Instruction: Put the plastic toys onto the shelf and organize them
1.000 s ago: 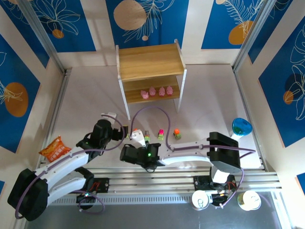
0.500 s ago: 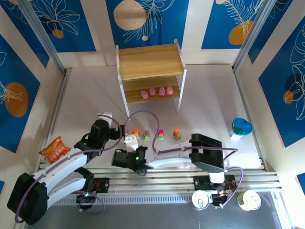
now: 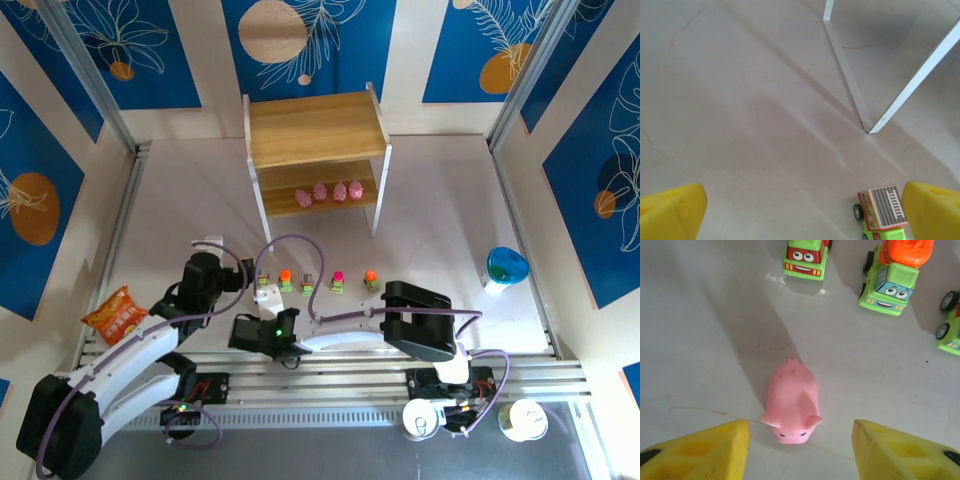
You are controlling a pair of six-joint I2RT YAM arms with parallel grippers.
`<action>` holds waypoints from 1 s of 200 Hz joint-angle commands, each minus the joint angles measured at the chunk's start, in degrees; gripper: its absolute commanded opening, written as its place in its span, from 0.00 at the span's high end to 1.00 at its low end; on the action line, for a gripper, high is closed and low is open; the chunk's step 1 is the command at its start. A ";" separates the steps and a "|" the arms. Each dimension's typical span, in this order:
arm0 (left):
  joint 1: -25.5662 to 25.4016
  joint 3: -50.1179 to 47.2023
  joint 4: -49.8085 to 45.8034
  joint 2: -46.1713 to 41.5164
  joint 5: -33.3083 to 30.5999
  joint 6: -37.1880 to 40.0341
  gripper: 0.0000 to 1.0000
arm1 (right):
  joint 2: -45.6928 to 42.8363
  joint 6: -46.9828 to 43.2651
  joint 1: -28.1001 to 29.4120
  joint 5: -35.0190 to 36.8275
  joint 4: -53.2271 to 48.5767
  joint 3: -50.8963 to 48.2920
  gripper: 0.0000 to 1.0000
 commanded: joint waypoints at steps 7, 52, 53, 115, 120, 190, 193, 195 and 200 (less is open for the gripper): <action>1.22 -0.71 -0.51 -0.71 0.52 -1.48 0.00 | 2.22 -0.47 -0.27 -0.66 0.38 2.41 0.45; 1.68 -0.79 -0.08 -0.36 1.45 -1.74 0.00 | 3.77 -0.89 -1.04 -1.46 0.85 2.80 0.47; 1.68 -0.79 -0.03 -0.30 1.46 -1.79 0.00 | 3.82 -0.86 -1.07 -1.47 0.80 2.85 0.47; 2.02 -0.80 0.11 -0.17 2.08 -1.75 0.00 | 5.44 -1.18 -1.53 -1.47 0.35 3.51 0.53; 2.04 -0.79 0.11 -0.17 2.10 -1.79 0.00 | 5.49 -1.12 -1.54 -1.46 0.34 3.51 0.53; 2.12 -0.62 0.70 1.01 2.96 -1.66 0.00 | 5.89 -1.71 -1.42 -1.49 0.33 3.63 0.63; 2.12 -0.62 0.72 1.06 2.96 -1.66 0.00 | 5.82 -1.58 -1.43 -1.48 0.32 3.54 0.64; 2.12 -0.66 0.72 1.06 3.07 -1.68 0.00 | 5.80 -1.59 -1.44 -1.43 0.39 3.52 0.64; 2.12 -0.61 0.72 1.15 3.09 -1.61 0.00 | 5.65 -1.56 -1.43 -1.32 0.39 3.37 0.64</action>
